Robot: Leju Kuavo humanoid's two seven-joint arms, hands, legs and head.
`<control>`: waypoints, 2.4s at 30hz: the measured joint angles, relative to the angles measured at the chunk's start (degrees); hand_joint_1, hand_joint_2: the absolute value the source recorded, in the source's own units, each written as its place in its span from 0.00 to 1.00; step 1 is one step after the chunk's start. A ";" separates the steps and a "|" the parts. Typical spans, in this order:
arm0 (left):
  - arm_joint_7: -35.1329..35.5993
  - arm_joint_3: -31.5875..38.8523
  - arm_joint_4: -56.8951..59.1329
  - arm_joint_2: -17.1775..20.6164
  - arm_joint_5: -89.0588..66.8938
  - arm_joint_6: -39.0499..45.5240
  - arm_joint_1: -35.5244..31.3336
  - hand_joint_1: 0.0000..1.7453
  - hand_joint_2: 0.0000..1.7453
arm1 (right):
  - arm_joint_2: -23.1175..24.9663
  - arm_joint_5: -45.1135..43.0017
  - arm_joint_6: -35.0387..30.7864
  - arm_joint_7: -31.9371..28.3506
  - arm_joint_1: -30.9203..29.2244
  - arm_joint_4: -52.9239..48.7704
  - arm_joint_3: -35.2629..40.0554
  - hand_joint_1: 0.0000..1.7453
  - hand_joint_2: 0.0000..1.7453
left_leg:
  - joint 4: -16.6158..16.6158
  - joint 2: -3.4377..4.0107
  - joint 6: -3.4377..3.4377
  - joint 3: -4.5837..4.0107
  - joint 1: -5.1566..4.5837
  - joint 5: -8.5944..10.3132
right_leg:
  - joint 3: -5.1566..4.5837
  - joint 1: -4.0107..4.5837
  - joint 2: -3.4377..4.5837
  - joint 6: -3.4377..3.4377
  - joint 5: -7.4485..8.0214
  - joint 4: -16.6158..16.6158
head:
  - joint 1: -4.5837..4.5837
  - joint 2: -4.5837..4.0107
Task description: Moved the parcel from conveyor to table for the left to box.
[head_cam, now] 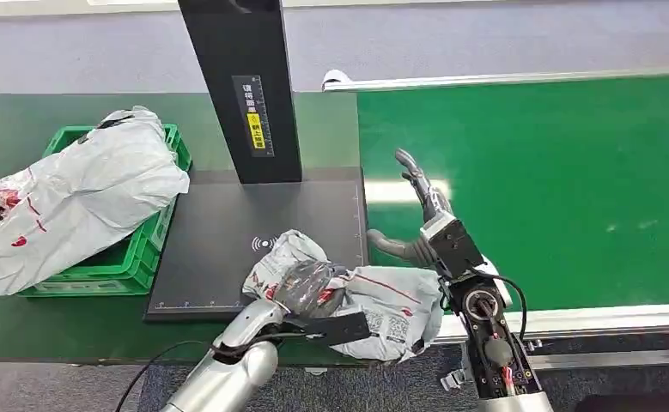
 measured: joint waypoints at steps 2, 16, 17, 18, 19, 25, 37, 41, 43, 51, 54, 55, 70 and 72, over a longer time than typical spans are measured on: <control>-4.34 0.88 -2.41 -0.02 2.59 6.24 1.24 1.00 1.00 | -0.02 -0.02 0.00 0.07 0.08 -0.04 0.00 0.00 1.00 | 0.00 0.02 0.00 -0.01 0.00 0.00 | -0.03 0.00 0.00 0.00 0.00 0.00 | 0.00 0.02; -14.70 7.13 -18.34 -0.46 16.75 23.49 5.21 1.00 1.00 | -0.04 -0.96 0.29 0.07 0.23 -0.57 0.02 0.00 1.00 | 0.00 0.00 0.00 -0.03 0.00 0.00 | -0.02 0.00 0.00 0.00 -0.01 0.00 | 0.00 0.00; -14.70 7.19 -18.58 -0.44 16.75 23.51 5.30 1.00 1.00 | -0.04 -0.98 0.29 0.05 0.23 -0.57 0.02 0.00 1.00 | 0.00 0.00 0.00 -0.03 0.00 0.00 | -0.02 0.00 0.00 0.00 -0.01 0.00 | 0.00 0.00; -14.81 7.30 -18.82 -0.46 16.75 23.64 5.35 1.00 1.00 | -0.02 -0.98 0.29 0.04 0.23 -0.57 0.02 0.00 1.00 | 0.00 0.00 0.00 -0.03 0.00 0.00 | -0.02 0.00 0.00 0.00 -0.01 0.00 | -0.02 0.00; -15.20 7.47 -18.91 -0.46 16.94 24.19 5.36 1.00 1.00 | -0.04 -1.03 0.29 0.04 0.22 -0.57 0.02 0.00 1.00 | 0.00 0.00 0.00 -0.03 0.00 0.00 | -0.02 0.00 0.00 0.00 -0.01 0.00 | -0.02 0.00; -24.60 9.94 -24.25 -1.41 26.26 35.35 7.23 1.00 1.00 | -0.13 -2.08 -0.48 -0.37 0.14 -0.50 0.26 0.00 1.00 | -0.01 0.01 0.00 -0.04 0.01 0.00 | -0.05 0.01 0.00 0.00 -0.01 0.01 | 0.00 0.00; -20.73 32.73 -30.41 -5.53 -1.76 35.38 -0.24 1.00 1.00 | -0.90 -3.06 -1.53 -1.99 -0.10 1.77 2.49 0.00 1.00 | -0.01 0.01 -0.01 0.03 0.01 0.07 | 0.00 0.02 0.00 -0.02 0.02 0.03 | -0.04 0.02; -18.02 40.03 -26.90 -6.10 -10.96 35.38 -7.04 1.00 1.00 | -0.87 -3.06 -1.59 -1.99 -0.91 2.49 3.24 0.00 1.00 | 0.00 -0.01 -0.02 0.01 0.02 0.09 | -0.01 0.02 0.00 -0.02 0.02 0.04 | 0.00 0.00; -13.63 43.59 -23.73 -6.05 -16.60 35.38 -11.22 1.00 1.00 | -0.85 -3.06 -1.53 -1.94 -1.42 2.73 3.59 0.00 1.00 | 0.00 -0.01 -0.02 0.02 0.01 0.09 | 0.00 0.01 0.00 -0.02 0.02 0.04 | 0.00 0.00; 18.09 43.89 3.24 1.81 -31.22 34.31 -24.74 0.89 1.00 | -0.85 -2.29 -0.48 -0.42 -1.82 2.99 4.11 0.00 1.00 | 0.01 0.02 -0.02 0.03 0.02 0.10 | -0.01 0.02 0.00 -0.02 0.04 0.06 | 0.00 0.00; 23.62 42.38 9.31 4.24 -32.89 32.62 -27.10 0.00 1.00 | -0.83 -1.81 -0.13 -0.24 -1.82 3.17 4.15 0.00 1.00 | 0.01 0.02 -0.02 0.01 0.01 0.10 | -0.03 0.02 0.00 -0.02 0.04 0.06 | 0.00 0.00; 24.71 41.92 11.13 4.83 -32.91 32.32 -27.67 0.00 1.00 | -0.83 -1.70 -0.13 -0.20 -1.83 3.32 4.17 0.00 1.00 | 0.00 0.02 -0.02 0.00 0.01 0.09 | -0.03 0.02 0.00 -0.02 0.03 0.06 | 0.00 0.02; 24.38 38.86 6.26 8.83 -33.06 35.49 -24.79 0.00 0.00 | -1.38 -1.01 -0.11 -0.09 -1.82 4.22 4.98 0.00 1.00 | 0.00 0.01 -0.02 -0.05 0.01 0.09 | -0.06 0.02 0.00 -0.01 0.02 0.05 | 0.00 0.02; 25.69 38.18 4.56 9.79 -33.09 35.49 -24.34 0.00 0.00 | -1.46 -1.05 -0.11 -0.09 -1.83 4.39 5.25 0.00 1.00 | -0.01 -0.01 -0.03 -0.05 0.01 0.09 | -0.06 0.02 0.00 -0.02 0.01 0.05 | 0.00 0.02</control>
